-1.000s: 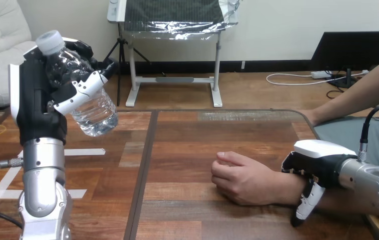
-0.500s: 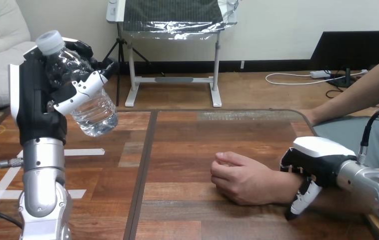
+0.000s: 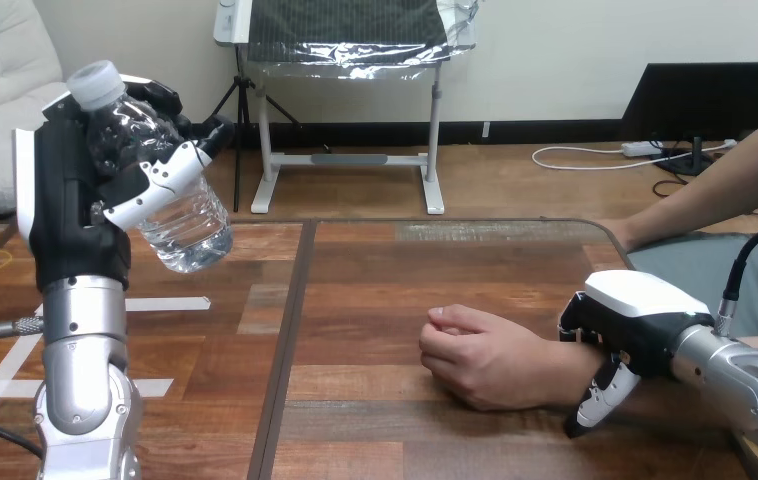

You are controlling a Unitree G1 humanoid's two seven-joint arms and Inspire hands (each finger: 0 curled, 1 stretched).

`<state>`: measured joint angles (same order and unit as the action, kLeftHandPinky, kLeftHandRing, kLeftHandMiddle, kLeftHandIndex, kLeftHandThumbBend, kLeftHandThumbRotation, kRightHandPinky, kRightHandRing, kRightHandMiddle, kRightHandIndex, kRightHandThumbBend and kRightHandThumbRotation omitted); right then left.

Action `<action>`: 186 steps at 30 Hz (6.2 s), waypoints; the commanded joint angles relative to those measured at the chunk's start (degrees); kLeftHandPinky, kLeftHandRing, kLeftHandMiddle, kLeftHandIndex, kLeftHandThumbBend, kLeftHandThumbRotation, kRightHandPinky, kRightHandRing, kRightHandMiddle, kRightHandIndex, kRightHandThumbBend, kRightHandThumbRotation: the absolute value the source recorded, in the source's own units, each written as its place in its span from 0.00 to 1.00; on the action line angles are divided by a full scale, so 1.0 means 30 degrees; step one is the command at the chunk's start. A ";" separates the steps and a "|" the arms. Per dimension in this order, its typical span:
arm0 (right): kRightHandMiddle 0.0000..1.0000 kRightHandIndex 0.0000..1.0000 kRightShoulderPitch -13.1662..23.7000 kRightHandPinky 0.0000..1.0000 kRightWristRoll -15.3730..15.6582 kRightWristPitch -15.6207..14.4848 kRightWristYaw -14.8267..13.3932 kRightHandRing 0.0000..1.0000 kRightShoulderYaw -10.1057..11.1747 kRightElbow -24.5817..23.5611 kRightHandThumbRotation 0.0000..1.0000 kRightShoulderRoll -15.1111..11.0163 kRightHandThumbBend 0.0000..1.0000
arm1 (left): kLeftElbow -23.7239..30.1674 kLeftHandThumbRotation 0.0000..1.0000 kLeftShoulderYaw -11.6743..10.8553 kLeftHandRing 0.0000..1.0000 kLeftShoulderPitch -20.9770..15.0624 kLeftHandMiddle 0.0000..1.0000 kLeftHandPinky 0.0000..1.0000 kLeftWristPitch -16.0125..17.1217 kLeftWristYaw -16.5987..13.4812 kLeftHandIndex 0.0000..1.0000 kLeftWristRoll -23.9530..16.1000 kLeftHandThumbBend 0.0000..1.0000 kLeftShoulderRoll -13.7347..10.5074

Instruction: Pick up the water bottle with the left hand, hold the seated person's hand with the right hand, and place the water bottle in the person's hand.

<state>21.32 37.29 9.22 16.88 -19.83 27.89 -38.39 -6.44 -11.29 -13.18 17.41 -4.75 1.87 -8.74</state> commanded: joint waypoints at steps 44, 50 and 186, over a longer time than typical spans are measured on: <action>0.32 0.34 -0.0648 0.18 -0.2167 -0.0598 0.1312 0.24 0.1493 -0.2186 0.00 0.0125 0.89 | 0.0317 0.00 0.0039 0.32 -0.0956 0.37 0.25 0.0764 0.0509 0.40 0.0172 0.70 0.0168; 0.34 0.36 -0.0528 0.20 -0.2345 -0.0544 0.1378 0.27 0.1909 -0.2708 0.00 -0.0019 0.90 | 0.0080 0.00 0.0095 0.32 -0.0968 0.37 0.25 0.0872 0.0683 0.40 0.0184 0.71 0.0248; 0.35 0.34 0.3108 0.22 -0.2634 -0.2997 0.3521 0.28 0.1998 -0.4727 0.00 0.1102 0.93 | -1.5427 0.00 0.1709 0.35 -0.8620 0.41 0.30 0.6363 0.2544 0.42 0.0768 0.75 0.5042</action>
<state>27.61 29.25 2.21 27.55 -14.37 13.60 -35.81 -52.13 -6.61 -31.74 33.52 1.60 3.32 4.62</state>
